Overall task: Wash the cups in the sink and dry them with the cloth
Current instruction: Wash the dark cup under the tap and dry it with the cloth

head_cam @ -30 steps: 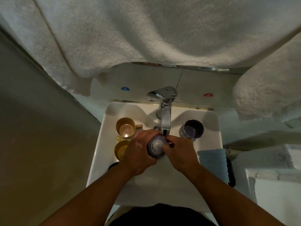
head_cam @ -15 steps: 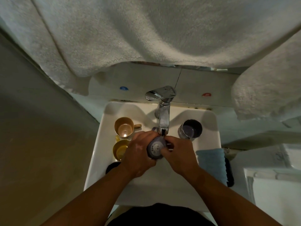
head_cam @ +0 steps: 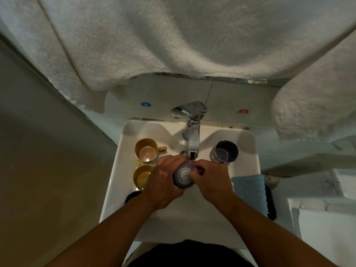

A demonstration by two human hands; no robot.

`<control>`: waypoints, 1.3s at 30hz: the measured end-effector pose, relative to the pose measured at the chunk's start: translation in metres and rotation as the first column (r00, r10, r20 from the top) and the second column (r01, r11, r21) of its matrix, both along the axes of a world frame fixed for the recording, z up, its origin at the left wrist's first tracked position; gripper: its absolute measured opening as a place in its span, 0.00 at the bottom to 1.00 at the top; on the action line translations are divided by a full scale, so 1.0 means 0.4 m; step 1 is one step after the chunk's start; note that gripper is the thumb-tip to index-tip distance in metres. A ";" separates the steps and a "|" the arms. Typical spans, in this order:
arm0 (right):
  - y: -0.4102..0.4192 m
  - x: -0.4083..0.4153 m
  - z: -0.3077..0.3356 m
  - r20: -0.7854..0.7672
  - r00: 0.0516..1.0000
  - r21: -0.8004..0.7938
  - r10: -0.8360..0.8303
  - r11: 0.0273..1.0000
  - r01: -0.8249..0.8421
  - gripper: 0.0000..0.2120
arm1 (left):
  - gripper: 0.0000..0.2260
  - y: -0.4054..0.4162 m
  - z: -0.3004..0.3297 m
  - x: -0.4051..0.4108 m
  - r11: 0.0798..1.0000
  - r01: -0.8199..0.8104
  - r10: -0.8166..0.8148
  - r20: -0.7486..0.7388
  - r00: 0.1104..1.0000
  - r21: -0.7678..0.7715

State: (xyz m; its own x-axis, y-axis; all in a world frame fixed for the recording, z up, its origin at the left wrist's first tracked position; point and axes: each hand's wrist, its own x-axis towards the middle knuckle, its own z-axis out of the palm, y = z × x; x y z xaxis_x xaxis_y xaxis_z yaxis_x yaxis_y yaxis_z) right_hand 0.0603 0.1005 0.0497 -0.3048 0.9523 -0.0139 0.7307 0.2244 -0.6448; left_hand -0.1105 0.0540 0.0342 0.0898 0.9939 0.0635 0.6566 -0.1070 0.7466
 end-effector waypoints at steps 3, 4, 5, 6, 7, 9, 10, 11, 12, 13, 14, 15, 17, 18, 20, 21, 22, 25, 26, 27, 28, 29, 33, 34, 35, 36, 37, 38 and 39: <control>0.010 0.003 -0.008 0.044 0.999 0.109 -0.022 0.994 0.017 0.12 | 0.32 -0.002 -0.002 0.002 1.000 -0.005 0.006 0.027 1.000 -0.028; 0.015 0.011 -0.021 0.051 0.998 0.132 -0.021 0.991 0.014 0.09 | 0.33 -0.003 -0.001 0.003 0.999 -0.013 0.015 0.055 0.998 -0.039; 0.020 0.022 -0.034 0.006 0.999 0.071 -0.041 0.997 0.041 0.08 | 0.33 -0.003 0.001 0.005 0.999 -0.021 0.025 0.081 0.996 -0.046; 0.023 0.028 -0.044 -0.091 0.991 -0.102 -0.093 0.991 0.084 0.08 | 0.33 -0.003 0.001 0.006 0.998 -0.029 0.034 0.097 0.995 -0.055; 0.019 0.031 -0.048 -0.181 0.967 -0.330 -0.178 0.938 0.111 0.09 | 0.35 -0.003 -0.001 0.008 0.997 -0.039 0.046 0.116 0.992 -0.065; 0.005 0.033 -0.036 -0.261 0.906 -0.643 -0.333 0.760 0.094 0.08 | 0.37 -0.001 -0.008 0.009 0.994 -0.062 0.075 0.150 0.986 -0.090; -0.002 0.031 -0.026 -0.291 0.861 -0.754 -0.417 0.654 0.062 0.09 | 0.38 0.000 -0.012 0.009 0.992 -0.073 0.089 0.158 0.983 -0.105; -0.006 0.028 -0.013 -0.322 0.804 -0.828 -0.501 0.560 0.017 0.11 | 0.38 0.000 -0.016 0.010 0.990 -0.079 0.098 0.169 0.981 -0.116; -0.008 0.028 -0.002 -0.343 0.757 -0.858 -0.556 0.513 -0.012 0.13 | 0.38 -0.001 -0.019 0.009 0.989 -0.080 0.101 0.171 0.980 -0.126; -0.005 0.030 -0.001 -0.362 0.722 -0.863 -0.590 0.505 -0.020 0.14 | 0.37 -0.002 -0.016 0.011 0.986 -0.082 0.108 0.184 0.977 -0.142; -0.001 0.033 -0.003 -0.376 0.699 -0.857 -0.608 0.515 -0.012 0.15 | 0.36 -0.004 -0.011 0.013 0.982 -0.080 0.115 0.202 0.973 -0.172; 0.000 0.037 -0.011 -0.387 0.677 -0.849 -0.626 0.528 0.003 0.14 | 0.34 -0.008 -0.006 0.018 0.975 -0.073 0.123 0.238 0.964 -0.209; 0.001 0.043 -0.021 -0.410 0.653 -0.828 -0.636 0.560 0.025 0.17 | 0.27 -0.013 -0.003 0.029 0.962 -0.079 0.153 0.276 0.949 -0.262; -0.001 0.046 -0.027 -0.429 0.654 -0.815 -0.623 0.579 0.017 0.21 | 0.25 -0.015 -0.006 0.033 0.949 -0.099 0.189 0.289 0.938 -0.298; -0.007 0.053 -0.032 -0.473 0.670 -0.778 -0.572 0.628 -0.014 0.26 | 0.30 -0.015 -0.008 0.036 0.927 -0.142 0.247 0.282 0.927 -0.347; -0.009 0.055 -0.033 -0.483 0.691 -0.759 -0.538 0.651 -0.024 0.27 | 0.34 -0.015 -0.006 0.037 0.915 -0.143 0.260 0.279 0.925 -0.377; -0.012 0.059 -0.036 -0.487 0.717 -0.738 -0.499 0.674 -0.033 0.26 | 0.36 -0.013 -0.009 0.037 0.890 -0.127 0.271 0.285 0.919 -0.437; -0.019 0.069 -0.043 -0.501 0.700 -0.752 -0.508 0.656 -0.063 0.10 | 0.29 -0.013 -0.010 0.022 0.830 -0.064 0.276 0.308 0.910 -0.555; -0.021 0.072 -0.041 -0.487 0.707 -0.757 -0.513 0.652 -0.048 0.07 | 0.30 -0.012 -0.014 0.012 0.831 -0.066 0.258 0.277 0.926 -0.552; -0.022 0.073 -0.040 -0.466 0.730 -0.750 -0.501 0.661 -0.025 0.08 | 0.33 -0.013 -0.015 0.003 0.844 -0.083 0.241 0.236 0.942 -0.530; -0.023 0.071 -0.039 -0.452 0.760 -0.737 -0.467 0.676 -0.022 0.08 | 0.36 -0.015 -0.017 -0.003 0.861 -0.106 0.230 0.194 0.954 -0.498; -0.024 0.068 -0.036 -0.456 0.776 -0.723 -0.436 0.690 -0.037 0.07 | 0.37 -0.018 -0.018 -0.004 0.871 -0.121 0.234 0.185 0.955 -0.476; -0.019 0.053 -0.028 -0.510 0.759 -0.671 -0.404 0.739 -0.058 0.08 | 0.38 -0.029 -0.013 0.013 0.886 -0.137 0.269 0.251 0.930 -0.443; -0.017 0.051 -0.026 -0.528 0.741 -0.673 -0.416 0.737 -0.065 0.08 | 0.38 -0.029 -0.013 0.013 0.887 -0.142 0.275 0.257 0.926 -0.440; -0.016 0.049 -0.025 -0.540 0.727 -0.676 -0.424 0.733 -0.073 0.10 | 0.38 -0.028 -0.012 0.011 0.888 -0.157 0.284 0.248 0.926 -0.432; -0.017 0.047 -0.025 -0.539 0.731 -0.673 -0.418 0.736 -0.075 0.15 | 0.37 -0.027 -0.009 0.010 0.890 -0.182 0.295 0.223 0.929 -0.418; -0.019 0.045 -0.028 -0.523 0.758 -0.654 -0.390 0.754 -0.063 0.20 | 0.36 -0.027 -0.005 0.010 0.892 -0.213 0.311 0.198 0.930 -0.399; -0.021 0.043 -0.032 -0.493 0.802 -0.614 -0.337 0.788 -0.047 0.27 | 0.36 -0.026 -0.001 0.014 0.894 -0.241 0.325 0.178 0.929 -0.378; -0.022 0.039 -0.036 -0.459 0.847 -0.560 -0.269 0.827 -0.041 0.32 | 0.35 -0.025 0.004 0.019 0.899 -0.264 0.335 0.158 0.929 -0.350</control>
State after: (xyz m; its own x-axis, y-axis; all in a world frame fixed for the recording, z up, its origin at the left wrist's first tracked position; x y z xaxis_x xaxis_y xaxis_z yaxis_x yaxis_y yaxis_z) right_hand 0.0758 0.0917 0.0354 -0.3044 0.8631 -0.4031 0.2672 -0.3289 -0.9058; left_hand -0.1027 0.0441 0.0359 -0.1960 0.9414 -0.2745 0.4444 0.3348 0.8309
